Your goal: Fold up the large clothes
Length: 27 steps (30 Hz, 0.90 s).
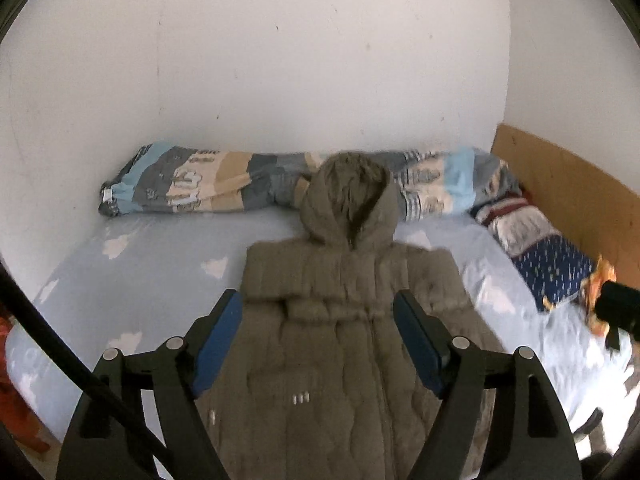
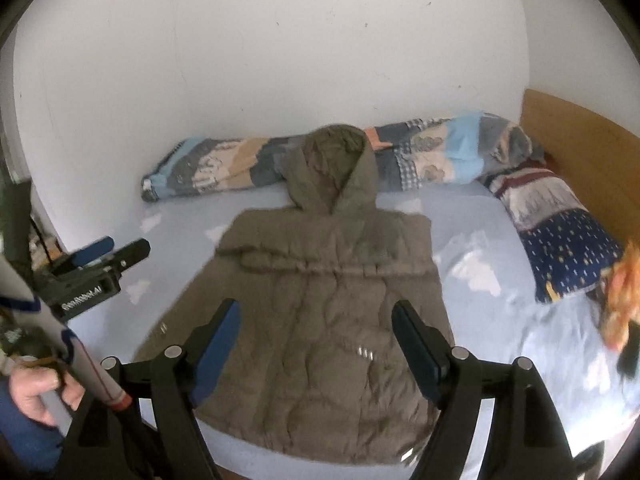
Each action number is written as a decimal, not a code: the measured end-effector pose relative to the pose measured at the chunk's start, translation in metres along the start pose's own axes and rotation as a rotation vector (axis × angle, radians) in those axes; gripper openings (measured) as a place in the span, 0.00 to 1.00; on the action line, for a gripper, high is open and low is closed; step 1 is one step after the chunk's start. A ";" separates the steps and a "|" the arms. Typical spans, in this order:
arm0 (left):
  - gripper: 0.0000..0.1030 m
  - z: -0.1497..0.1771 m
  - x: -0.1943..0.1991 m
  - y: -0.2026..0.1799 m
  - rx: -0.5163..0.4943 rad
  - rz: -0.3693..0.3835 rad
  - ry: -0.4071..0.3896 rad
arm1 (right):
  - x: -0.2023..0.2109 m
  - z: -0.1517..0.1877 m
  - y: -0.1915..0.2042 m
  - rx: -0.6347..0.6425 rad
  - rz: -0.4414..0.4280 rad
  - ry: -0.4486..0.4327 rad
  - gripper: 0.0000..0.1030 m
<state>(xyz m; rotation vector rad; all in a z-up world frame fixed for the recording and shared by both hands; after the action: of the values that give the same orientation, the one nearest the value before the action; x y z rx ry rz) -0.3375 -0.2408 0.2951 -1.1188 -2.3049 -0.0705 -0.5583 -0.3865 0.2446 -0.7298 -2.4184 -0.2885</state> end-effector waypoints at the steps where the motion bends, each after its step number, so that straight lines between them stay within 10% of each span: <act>1: 0.75 -0.011 -0.006 0.004 0.015 -0.002 -0.013 | 0.000 -0.015 -0.003 -0.013 -0.012 -0.004 0.80; 11: 0.77 -0.024 -0.147 0.058 0.107 -0.016 0.048 | -0.063 -0.147 0.000 0.017 -0.040 0.007 0.80; 27: 0.77 0.012 -0.262 0.130 0.194 0.000 0.192 | -0.436 -0.263 -0.022 -0.129 0.088 0.233 0.80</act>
<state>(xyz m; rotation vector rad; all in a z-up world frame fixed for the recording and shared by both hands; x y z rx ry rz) -0.1202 -0.3383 0.1256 -0.9700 -2.0921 0.0440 -0.1508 -0.6882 0.1950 -0.8090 -2.1575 -0.4702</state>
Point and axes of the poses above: each gripper's, at about its wrist camera, not at the fingertips, and x roughly against the way its jaws point, y to its left, z to its underside, the point moved 6 cm from there along -x, roughly the way its jaws point, and after that the axes turned 11 degrees about z, right-handed, at the moved point
